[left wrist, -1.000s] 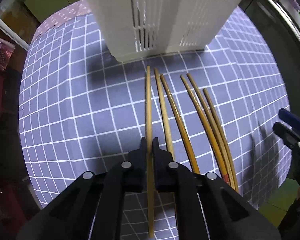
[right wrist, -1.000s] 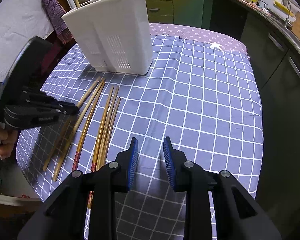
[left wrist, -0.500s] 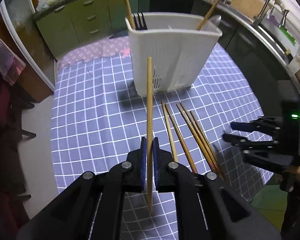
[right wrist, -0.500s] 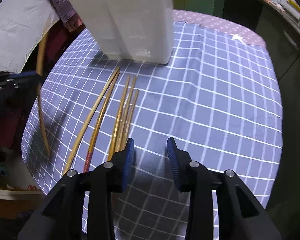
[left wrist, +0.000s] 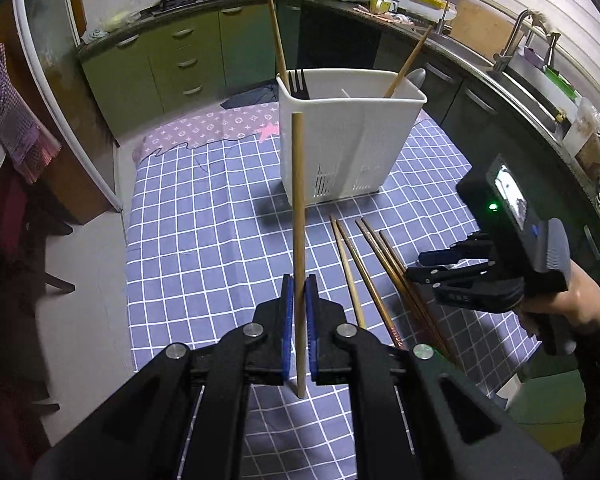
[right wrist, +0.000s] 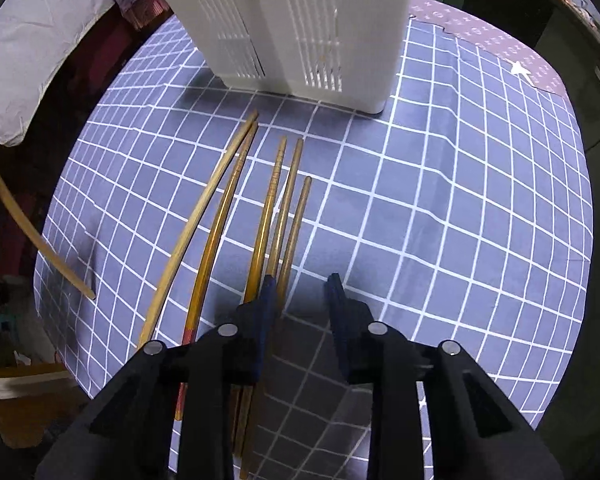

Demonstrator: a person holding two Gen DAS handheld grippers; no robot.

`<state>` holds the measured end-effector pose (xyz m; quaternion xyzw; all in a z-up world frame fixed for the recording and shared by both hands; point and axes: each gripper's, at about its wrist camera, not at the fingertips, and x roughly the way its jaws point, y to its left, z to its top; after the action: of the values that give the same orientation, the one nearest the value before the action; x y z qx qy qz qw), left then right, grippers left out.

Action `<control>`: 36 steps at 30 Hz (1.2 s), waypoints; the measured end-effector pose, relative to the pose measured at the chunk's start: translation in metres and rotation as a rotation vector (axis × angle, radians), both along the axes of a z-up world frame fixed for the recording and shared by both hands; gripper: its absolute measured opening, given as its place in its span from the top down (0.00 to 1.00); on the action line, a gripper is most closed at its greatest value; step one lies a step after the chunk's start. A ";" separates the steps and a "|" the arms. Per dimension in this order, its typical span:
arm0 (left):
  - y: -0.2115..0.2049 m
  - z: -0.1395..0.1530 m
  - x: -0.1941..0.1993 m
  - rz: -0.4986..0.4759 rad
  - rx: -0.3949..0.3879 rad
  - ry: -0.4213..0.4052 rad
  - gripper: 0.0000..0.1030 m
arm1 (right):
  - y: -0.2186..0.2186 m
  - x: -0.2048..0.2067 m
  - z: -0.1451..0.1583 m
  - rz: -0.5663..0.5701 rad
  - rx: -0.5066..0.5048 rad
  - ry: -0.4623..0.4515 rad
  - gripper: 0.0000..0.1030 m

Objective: Organize utensils
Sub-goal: 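Grasp a wooden chopstick with the left tool while the right tool grasps another, then lift both held chopsticks upright off the cloth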

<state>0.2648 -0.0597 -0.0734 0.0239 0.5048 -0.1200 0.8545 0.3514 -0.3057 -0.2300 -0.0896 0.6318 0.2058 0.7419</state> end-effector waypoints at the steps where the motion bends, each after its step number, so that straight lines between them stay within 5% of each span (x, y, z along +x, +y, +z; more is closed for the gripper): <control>1: 0.000 0.000 0.000 -0.003 -0.003 0.000 0.94 | 0.000 0.001 0.000 0.000 -0.003 -0.001 0.75; 15: 0.002 0.002 -0.005 -0.014 -0.005 -0.013 0.94 | 0.038 -0.007 -0.010 0.033 -0.109 -0.008 0.85; 22: 0.002 0.002 -0.008 -0.014 -0.004 -0.017 0.94 | 0.042 -0.008 -0.006 0.015 -0.066 -0.036 0.94; 36: 0.002 0.004 -0.011 -0.016 0.009 -0.023 0.94 | -0.033 -0.066 0.123 -0.096 0.197 -0.409 0.94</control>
<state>0.2534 -0.0575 -0.0694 0.0332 0.4954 -0.1244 0.8591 0.2849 -0.3386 -0.1075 -0.0265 0.4487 0.2085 0.8686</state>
